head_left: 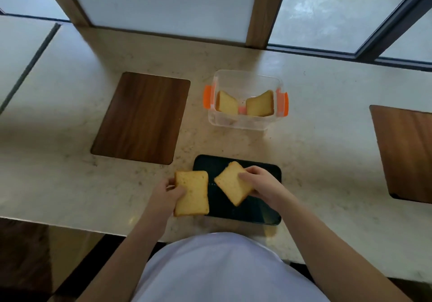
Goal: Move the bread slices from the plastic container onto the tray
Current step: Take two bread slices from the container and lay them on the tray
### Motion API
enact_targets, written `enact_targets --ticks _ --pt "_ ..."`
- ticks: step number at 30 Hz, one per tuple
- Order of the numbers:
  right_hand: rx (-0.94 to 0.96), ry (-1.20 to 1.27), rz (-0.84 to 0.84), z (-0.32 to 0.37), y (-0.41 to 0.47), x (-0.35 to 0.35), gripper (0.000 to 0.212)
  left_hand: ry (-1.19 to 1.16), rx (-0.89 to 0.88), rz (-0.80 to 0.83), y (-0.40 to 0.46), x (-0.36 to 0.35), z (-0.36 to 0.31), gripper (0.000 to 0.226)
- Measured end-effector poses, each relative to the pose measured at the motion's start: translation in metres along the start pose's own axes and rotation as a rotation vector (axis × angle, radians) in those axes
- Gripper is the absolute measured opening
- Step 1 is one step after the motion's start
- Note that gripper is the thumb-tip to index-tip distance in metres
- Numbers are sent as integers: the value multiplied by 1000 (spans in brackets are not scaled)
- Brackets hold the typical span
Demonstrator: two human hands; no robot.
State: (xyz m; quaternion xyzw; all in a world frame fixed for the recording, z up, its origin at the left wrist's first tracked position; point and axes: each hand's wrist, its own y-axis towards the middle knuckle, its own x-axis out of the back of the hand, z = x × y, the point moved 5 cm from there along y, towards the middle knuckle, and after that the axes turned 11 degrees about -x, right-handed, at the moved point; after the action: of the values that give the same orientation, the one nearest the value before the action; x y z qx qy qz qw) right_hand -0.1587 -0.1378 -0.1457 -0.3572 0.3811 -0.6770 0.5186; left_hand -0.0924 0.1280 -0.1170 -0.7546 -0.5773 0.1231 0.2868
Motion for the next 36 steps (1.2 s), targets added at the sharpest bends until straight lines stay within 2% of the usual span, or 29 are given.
enact_targets --ticks 4,8,10,13,15,17,24,36 --pt "34 -152 -40 21 12 -19 2 0 -15 -20 -7 9 -1 43" --pt "61 -209 -49 37 29 -38 2 7 -24 -37 -19 16 2 35" --pt "85 -214 -62 41 39 -48 16 20 -20 -36 -24 16 5 33" --pt "216 -323 -255 50 39 -54 43 43 -16 -30 -26 15 8 34" --pt "297 -423 -396 50 33 -51 48 60 -20 -24 -25 14 9 32" --pt "343 -436 -458 41 28 -44 51 69 -18 -19 -21 13 11 32" --pt "183 -340 -356 -4 34 -27 63 63 -4 20 -4 4 15 33" --pt "184 -345 -300 3 48 -47 57 47 1 18 9 9 9 36"
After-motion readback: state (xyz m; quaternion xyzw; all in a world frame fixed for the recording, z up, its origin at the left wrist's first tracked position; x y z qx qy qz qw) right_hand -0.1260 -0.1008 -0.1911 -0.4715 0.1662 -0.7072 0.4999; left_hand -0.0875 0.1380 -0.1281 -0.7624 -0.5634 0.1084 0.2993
